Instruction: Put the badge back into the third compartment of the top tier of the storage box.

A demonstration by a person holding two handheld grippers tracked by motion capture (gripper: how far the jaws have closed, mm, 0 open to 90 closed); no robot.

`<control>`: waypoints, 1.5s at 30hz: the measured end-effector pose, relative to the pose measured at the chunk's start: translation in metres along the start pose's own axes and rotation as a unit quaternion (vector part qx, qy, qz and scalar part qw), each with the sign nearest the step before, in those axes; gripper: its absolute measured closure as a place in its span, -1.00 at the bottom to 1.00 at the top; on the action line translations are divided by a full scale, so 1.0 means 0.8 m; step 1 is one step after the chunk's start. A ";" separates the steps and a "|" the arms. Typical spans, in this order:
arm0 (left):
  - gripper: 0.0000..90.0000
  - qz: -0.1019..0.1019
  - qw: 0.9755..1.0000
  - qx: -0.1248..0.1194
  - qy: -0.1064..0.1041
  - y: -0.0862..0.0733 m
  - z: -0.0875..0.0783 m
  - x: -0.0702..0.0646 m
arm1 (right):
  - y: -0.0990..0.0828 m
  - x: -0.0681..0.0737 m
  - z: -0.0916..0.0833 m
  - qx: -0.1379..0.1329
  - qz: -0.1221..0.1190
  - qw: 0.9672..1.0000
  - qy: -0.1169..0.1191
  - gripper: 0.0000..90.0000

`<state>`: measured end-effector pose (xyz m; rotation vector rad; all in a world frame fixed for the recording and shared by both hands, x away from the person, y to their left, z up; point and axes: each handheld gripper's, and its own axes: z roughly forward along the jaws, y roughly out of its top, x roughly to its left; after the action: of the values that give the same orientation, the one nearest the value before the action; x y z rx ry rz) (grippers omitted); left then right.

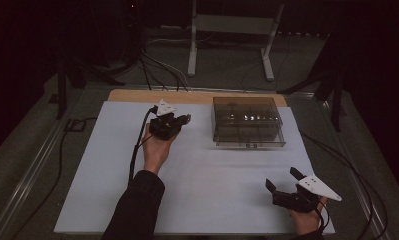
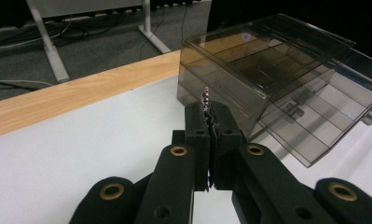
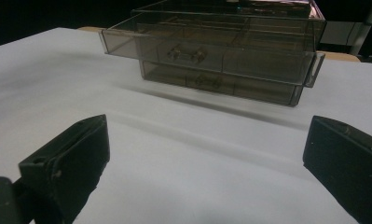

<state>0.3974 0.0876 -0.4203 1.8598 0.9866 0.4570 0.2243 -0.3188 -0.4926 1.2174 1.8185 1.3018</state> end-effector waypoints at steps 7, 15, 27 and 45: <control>0.98 0.007 1.000 -0.002 -0.007 0.009 0.007 -0.008 | 0.000 0.000 0.001 0.000 -0.001 1.000 0.001 -0.98; 0.98 0.017 1.000 -0.007 -0.021 0.025 0.019 -0.021 | 0.001 0.000 0.002 0.000 -0.001 1.000 0.004 -0.98; 0.98 0.036 0.998 -0.009 -0.044 0.046 0.038 -0.046 | 0.001 -0.001 0.002 0.000 0.001 1.000 0.005 -0.98; 0.98 0.045 0.996 -0.015 -0.076 0.065 0.068 -0.082 | 0.001 -0.003 0.001 -0.002 0.003 1.000 0.004 -0.98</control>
<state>0.4163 -0.0069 -0.3946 1.8874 0.7940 0.3757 0.2266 -0.3208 -0.4923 1.2179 1.8174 1.3146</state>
